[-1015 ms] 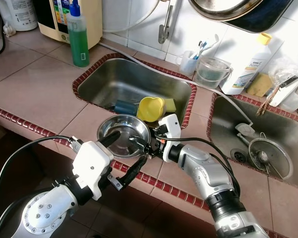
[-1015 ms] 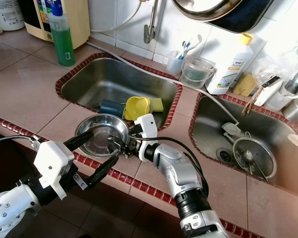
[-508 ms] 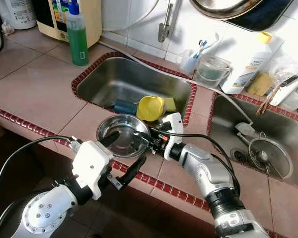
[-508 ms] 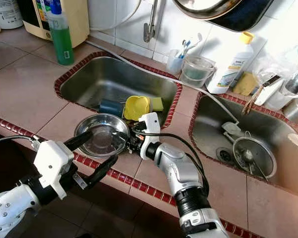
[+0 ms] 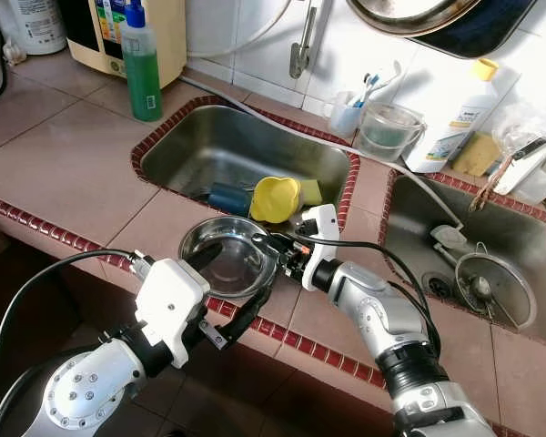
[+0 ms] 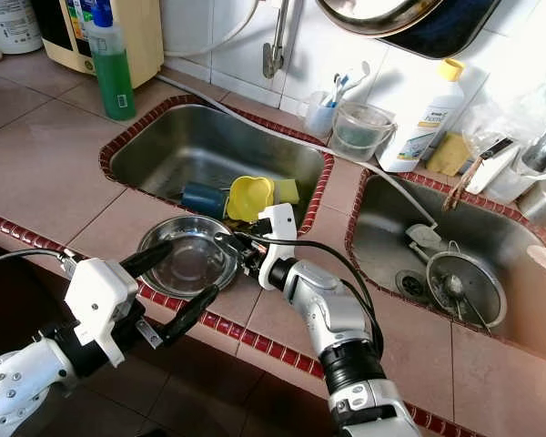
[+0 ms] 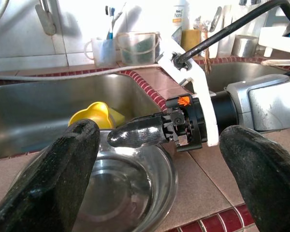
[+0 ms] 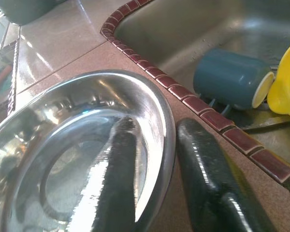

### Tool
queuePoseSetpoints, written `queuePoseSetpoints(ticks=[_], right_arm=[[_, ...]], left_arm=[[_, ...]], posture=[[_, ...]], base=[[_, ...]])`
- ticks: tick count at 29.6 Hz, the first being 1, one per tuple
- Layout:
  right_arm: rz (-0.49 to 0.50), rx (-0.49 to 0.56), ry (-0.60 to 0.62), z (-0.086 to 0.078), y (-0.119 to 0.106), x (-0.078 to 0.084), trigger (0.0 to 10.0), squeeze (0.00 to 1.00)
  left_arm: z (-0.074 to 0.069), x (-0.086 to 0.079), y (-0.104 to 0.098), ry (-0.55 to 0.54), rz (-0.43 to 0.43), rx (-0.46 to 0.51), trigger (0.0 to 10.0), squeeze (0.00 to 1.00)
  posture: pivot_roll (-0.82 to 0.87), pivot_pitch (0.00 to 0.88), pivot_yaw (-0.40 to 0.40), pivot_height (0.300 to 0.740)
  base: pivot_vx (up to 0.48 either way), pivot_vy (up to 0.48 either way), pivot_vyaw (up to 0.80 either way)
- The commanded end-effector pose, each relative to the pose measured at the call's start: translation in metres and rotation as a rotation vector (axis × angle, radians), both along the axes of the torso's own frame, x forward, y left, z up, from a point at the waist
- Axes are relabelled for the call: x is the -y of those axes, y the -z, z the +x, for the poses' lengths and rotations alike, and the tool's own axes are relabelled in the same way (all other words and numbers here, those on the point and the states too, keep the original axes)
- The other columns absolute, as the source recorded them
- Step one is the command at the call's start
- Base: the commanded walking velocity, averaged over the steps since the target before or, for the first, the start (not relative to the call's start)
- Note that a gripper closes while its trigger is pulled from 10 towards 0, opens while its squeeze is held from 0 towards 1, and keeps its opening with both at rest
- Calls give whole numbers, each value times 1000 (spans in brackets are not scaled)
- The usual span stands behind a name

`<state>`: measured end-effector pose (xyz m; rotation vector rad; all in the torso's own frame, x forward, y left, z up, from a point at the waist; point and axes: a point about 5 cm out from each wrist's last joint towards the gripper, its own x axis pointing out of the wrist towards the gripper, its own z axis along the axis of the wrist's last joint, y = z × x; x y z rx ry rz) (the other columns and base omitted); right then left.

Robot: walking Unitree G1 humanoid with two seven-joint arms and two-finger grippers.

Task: Kitchen organization

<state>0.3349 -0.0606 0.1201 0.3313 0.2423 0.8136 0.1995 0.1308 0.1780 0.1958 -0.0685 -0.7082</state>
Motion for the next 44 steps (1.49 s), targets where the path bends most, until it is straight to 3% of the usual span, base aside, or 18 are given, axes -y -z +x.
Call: queuePoseSetpoints(ticks=[1,21,28,34,44], right_arm=[[-5,-16,33,2,2,7,0,0],[26,-21,55,4,0,10,0,0],[137,4,99,9,-10,16,0,0],[230,58,213,18,-23,33,0,0],[255,83,281,20,-27,46,0,0]], left_arm=[[-3,6,-6,34,-14,25,10000,0],[-2,8,-6,41,-19,29,10000,0],[0,8,-7,33,-26,34,10000,0],[3,8,-8,28,-32,40,10000,0],[7,9,-9,33,-38,48,10000,0]], posture=[[-26,113,-164,740],[-27,107,-162,740],[-27,108,-158,740],[-35,105,-151,740],[-54,97,-138,740]], base=[[0,0,0],[0,0,0],[0,0,0],[0,0,0],[0,0,0]])
